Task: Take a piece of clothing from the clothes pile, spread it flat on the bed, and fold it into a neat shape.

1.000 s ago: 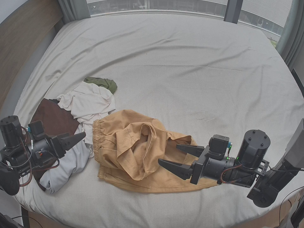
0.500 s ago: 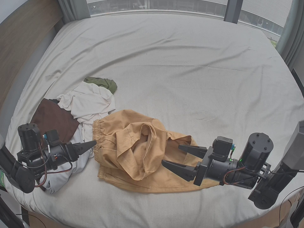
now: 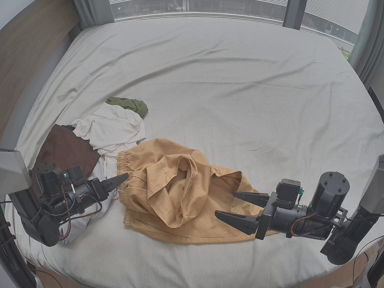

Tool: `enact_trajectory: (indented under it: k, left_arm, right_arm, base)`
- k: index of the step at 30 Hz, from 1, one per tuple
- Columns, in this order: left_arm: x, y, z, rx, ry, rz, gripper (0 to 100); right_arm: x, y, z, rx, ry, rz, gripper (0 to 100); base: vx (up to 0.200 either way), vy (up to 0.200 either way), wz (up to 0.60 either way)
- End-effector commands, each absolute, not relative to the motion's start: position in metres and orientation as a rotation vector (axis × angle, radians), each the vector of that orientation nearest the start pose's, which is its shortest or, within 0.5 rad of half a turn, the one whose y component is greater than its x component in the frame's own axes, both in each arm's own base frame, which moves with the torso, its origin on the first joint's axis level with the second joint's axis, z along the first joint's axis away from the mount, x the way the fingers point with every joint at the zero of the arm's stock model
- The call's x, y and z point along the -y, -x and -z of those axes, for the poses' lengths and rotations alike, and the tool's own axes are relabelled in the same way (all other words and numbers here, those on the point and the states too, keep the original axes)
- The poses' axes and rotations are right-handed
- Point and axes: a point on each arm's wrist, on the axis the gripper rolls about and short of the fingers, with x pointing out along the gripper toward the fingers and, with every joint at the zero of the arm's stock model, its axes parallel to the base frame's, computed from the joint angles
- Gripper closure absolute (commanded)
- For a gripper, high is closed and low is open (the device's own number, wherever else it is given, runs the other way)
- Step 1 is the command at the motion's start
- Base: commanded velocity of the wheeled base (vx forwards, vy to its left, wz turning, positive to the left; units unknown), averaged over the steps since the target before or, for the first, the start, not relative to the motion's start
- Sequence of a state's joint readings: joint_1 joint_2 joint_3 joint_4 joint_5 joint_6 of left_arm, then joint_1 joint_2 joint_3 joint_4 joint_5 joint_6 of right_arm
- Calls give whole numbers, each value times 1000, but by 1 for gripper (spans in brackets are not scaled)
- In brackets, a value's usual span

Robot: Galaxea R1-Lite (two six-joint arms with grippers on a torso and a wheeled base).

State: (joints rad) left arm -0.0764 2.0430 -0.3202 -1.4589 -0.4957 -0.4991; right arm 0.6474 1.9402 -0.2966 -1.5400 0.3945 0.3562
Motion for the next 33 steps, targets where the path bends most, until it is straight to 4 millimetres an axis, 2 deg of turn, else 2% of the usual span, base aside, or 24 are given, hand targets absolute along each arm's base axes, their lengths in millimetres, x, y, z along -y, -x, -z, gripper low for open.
enact_trajectory:
  k: [1,12,20,24,26,29,33]
  left_arm:
    - [34,-284,-38,-461,554,486,0]
    - [44,-291,-36,-433,613,518,0]
    - [48,-289,-43,-426,638,536,0]
    - [54,-285,-54,-409,661,564,0]
    - [60,-277,-70,-390,700,613,0]
    - [62,-270,-81,-386,729,648,0]
    - [64,-266,-83,-401,742,679,0]
  right_arm:
    - [-169,-211,-92,-284,-310,-1010,0]
    - [-168,-210,-91,-288,-310,-1007,0]
    - [-169,-210,-91,-289,-310,-1009,0]
    - [-168,-210,-91,-289,-308,-1008,0]
    - [-169,-210,-91,-289,-308,-1008,0]
    - [-169,-210,-91,-289,-308,-1008,0]
    - [-169,-210,-90,-291,-308,-1007,0]
  base:
    - [0,0,0]
    - [0,0,0]
    - [0,0,0]
    - [0,0,0]
    - [0,0,0]
    - [0,0,0]
    - [0,0,0]
